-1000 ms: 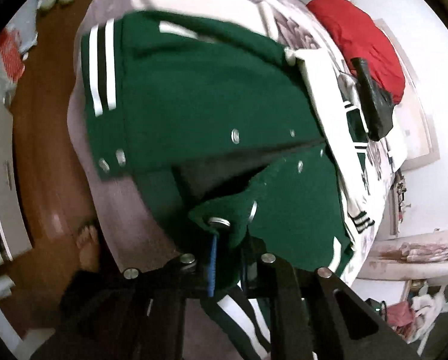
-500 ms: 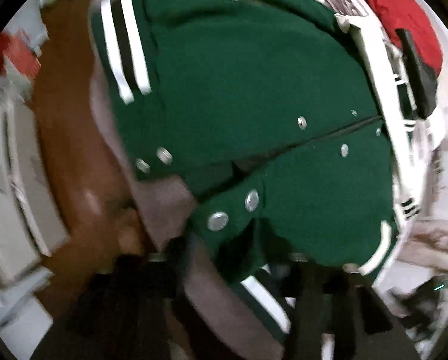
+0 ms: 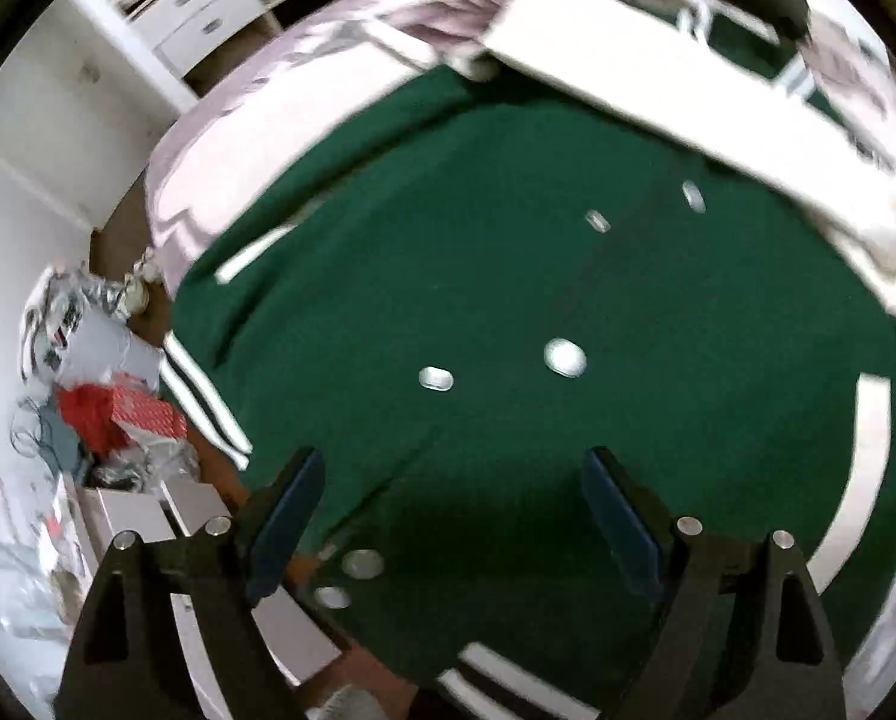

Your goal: Fold large clothes

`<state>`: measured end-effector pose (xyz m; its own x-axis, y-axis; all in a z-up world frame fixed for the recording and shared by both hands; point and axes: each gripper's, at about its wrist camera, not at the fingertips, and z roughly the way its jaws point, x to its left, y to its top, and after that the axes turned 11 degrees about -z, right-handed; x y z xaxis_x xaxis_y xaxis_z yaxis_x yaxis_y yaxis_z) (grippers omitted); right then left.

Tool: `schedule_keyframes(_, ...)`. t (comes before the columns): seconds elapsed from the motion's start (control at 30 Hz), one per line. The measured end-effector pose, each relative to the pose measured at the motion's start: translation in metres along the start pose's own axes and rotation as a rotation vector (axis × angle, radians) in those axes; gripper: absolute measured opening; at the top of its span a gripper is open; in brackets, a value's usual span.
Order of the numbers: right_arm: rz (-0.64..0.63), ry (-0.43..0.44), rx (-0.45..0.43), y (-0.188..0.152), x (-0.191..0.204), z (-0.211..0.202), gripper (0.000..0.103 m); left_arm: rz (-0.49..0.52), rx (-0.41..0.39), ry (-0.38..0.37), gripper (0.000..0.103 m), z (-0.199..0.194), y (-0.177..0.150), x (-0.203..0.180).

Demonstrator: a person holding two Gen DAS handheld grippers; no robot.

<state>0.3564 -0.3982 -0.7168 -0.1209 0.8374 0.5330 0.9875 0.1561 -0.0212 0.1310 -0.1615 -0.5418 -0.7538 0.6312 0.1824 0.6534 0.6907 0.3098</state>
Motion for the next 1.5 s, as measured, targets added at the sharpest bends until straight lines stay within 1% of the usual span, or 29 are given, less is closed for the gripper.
schedule_keyframes(0.03,0.0,0.023,0.015,0.005,0.002,0.007,0.05,0.006,0.03,0.001,0.088,0.008,-0.001,-0.007)
schedule_keyframes(0.1,0.01,0.098,0.091,0.009,0.007,0.03,0.05,0.002,0.068,0.009,0.087,0.016,-0.002,-0.011)
schedule_keyframes(0.13,0.005,0.116,0.119,0.006,0.013,0.04,0.05,0.005,0.079,0.016,0.088,0.02,-0.003,-0.012)
schedule_keyframes(0.17,-0.021,0.114,0.15,0.0,0.019,0.053,0.05,0.014,0.085,0.038,0.088,0.024,-0.004,-0.012)
schedule_keyframes(0.2,-0.067,0.088,0.183,-0.005,0.026,0.065,0.05,0.024,0.088,0.053,0.088,0.027,-0.005,-0.013)
schedule_keyframes(0.23,-0.11,0.025,0.211,-0.01,0.03,0.075,0.05,0.035,0.092,0.066,0.088,0.029,-0.006,-0.012)
schedule_keyframes(0.27,-0.161,-0.088,0.261,-0.019,0.031,0.087,0.043,0.045,0.095,0.083,0.088,0.028,-0.009,-0.009)
schedule_keyframes(0.3,-0.205,-0.169,0.305,-0.03,0.03,0.096,0.04,0.053,0.095,0.097,0.088,0.026,-0.009,-0.01)
schedule_keyframes(0.33,-0.242,-0.194,0.299,-0.034,0.033,0.102,0.04,0.076,0.09,0.115,0.087,0.021,-0.009,-0.012)
schedule_keyframes(0.37,-0.273,-0.201,0.279,-0.036,0.037,0.099,0.04,0.1,0.079,0.127,0.087,0.015,-0.01,-0.014)
schedule_keyframes(0.4,-0.275,-0.193,0.282,-0.035,0.04,0.094,0.041,0.144,0.054,0.15,0.087,0.005,-0.012,-0.02)
schedule_keyframes(0.47,-0.212,-0.146,0.286,-0.032,0.035,0.08,0.045,0.274,-0.011,0.202,0.087,-0.024,-0.025,-0.043)
schedule_keyframes(0.5,-0.175,-0.131,0.279,-0.031,0.029,0.069,0.047,0.317,-0.031,0.212,0.087,-0.033,-0.031,-0.054)
schedule_keyframes(0.57,-0.148,-0.127,0.254,-0.033,0.019,0.048,0.048,0.443,-0.097,0.232,0.088,-0.06,-0.058,-0.087)
schedule_keyframes(0.63,-0.141,-0.186,0.234,-0.04,0.006,0.022,0.049,0.522,-0.142,0.248,0.088,-0.072,-0.085,-0.111)
schedule_keyframes(0.67,-0.133,-0.2,0.228,-0.043,0.0,0.013,0.05,0.576,-0.165,0.264,0.088,-0.077,-0.106,-0.128)
schedule_keyframes(0.77,-0.061,-0.228,0.212,-0.056,-0.034,-0.021,0.053,0.715,-0.236,0.298,0.088,-0.079,-0.155,-0.167)
schedule_keyframes(0.83,-0.015,-0.236,0.196,-0.065,-0.058,-0.041,0.053,0.761,-0.281,0.334,0.088,-0.075,-0.178,-0.181)
schedule_keyframes(0.87,0.015,-0.241,0.181,-0.067,-0.067,-0.05,0.054,0.777,-0.302,0.346,0.088,-0.071,-0.189,-0.187)
schedule_keyframes(0.9,0.028,-0.244,0.172,-0.073,-0.077,-0.062,0.054,0.79,-0.307,0.358,0.088,-0.065,-0.196,-0.187)
schedule_keyframes(0.97,0.048,-0.252,0.147,-0.075,-0.088,-0.074,0.055,0.805,-0.32,0.404,0.088,-0.051,-0.209,-0.189)
schedule_keyframes(1.03,0.047,-0.261,0.138,-0.075,-0.097,-0.082,0.055,0.818,-0.338,0.413,0.088,-0.051,-0.216,-0.193)
schedule_keyframes(1.07,0.042,-0.266,0.142,-0.074,-0.1,-0.084,0.056,0.812,-0.344,0.411,0.088,-0.054,-0.215,-0.195)
schedule_keyframes(1.17,0.028,-0.268,0.149,-0.069,-0.086,-0.067,0.056,0.757,-0.315,0.362,0.088,-0.064,-0.207,-0.189)
schedule_keyframes(1.3,-0.014,-0.253,0.16,-0.062,-0.069,-0.055,0.056,0.744,-0.289,0.375,0.088,-0.061,-0.207,-0.193)
schedule_keyframes(1.33,-0.021,-0.245,0.163,-0.059,-0.064,-0.051,0.056,0.742,-0.277,0.368,0.088,-0.061,-0.208,-0.194)
schedule_keyframes(1.4,-0.032,-0.226,0.168,-0.054,-0.057,-0.044,0.056,0.747,-0.282,0.337,0.088,-0.068,-0.213,-0.196)
schedule_keyframes(1.47,-0.05,-0.216,0.176,-0.047,-0.048,-0.037,0.056,0.744,-0.257,0.271,0.088,-0.077,-0.217,-0.195)
schedule_keyframes(1.5,-0.059,-0.214,0.179,-0.045,-0.044,-0.034,0.056,0.745,-0.271,0.265,0.088,-0.077,-0.219,-0.195)
